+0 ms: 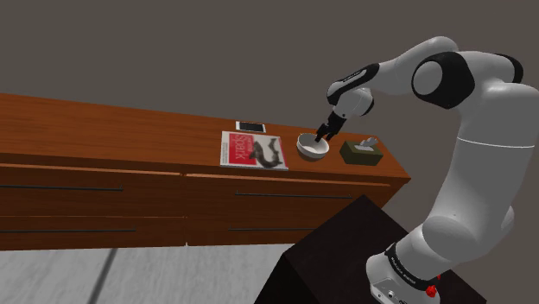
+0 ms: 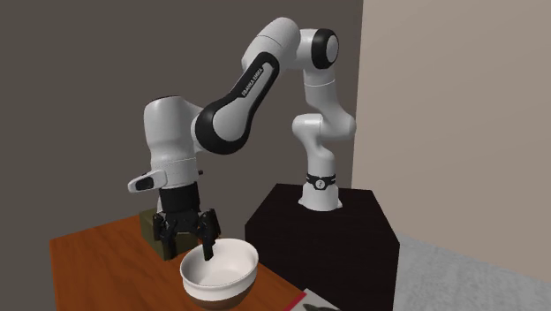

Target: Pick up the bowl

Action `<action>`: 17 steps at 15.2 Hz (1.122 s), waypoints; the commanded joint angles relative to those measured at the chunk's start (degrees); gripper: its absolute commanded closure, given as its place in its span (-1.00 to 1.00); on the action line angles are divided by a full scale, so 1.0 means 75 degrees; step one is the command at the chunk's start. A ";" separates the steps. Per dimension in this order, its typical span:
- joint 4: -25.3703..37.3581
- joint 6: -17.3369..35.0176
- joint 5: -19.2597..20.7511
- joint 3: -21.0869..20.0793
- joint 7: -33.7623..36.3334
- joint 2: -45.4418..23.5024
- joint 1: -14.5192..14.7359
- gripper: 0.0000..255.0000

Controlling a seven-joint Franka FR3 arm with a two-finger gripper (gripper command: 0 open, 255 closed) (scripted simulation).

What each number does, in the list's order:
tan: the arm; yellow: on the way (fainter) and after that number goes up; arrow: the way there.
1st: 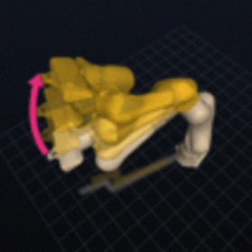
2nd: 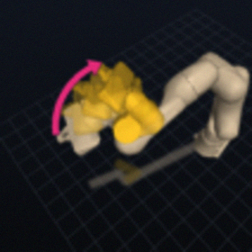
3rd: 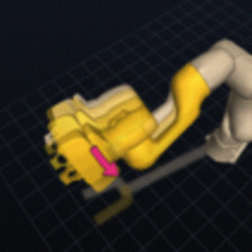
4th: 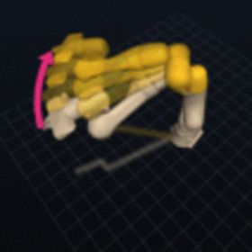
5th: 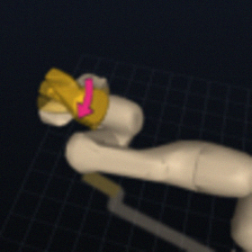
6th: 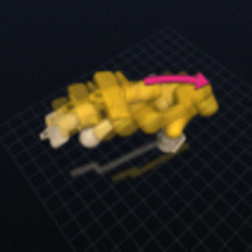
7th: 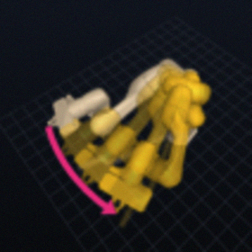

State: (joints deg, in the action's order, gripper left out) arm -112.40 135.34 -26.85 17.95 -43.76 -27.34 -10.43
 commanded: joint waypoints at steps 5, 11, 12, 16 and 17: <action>0.0025 0.0245 -0.0175 -0.0108 -0.0146 -0.0290 -0.0070 1.00; 0.0015 0.0251 -0.0176 -0.0109 -0.0145 -0.0286 -0.0066 1.00; 0.0019 0.0250 -0.0177 -0.0109 -0.0146 -0.0289 -0.0067 1.00; -0.0005 0.0121 -0.0081 -0.0048 -0.0063 -0.0123 -0.0023 1.00; -0.0006 0.0053 -0.0034 -0.0019 -0.0022 -0.0048 -0.0004 1.00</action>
State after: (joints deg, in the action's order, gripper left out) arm -112.75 136.35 -27.44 17.62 -44.27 -28.05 -10.57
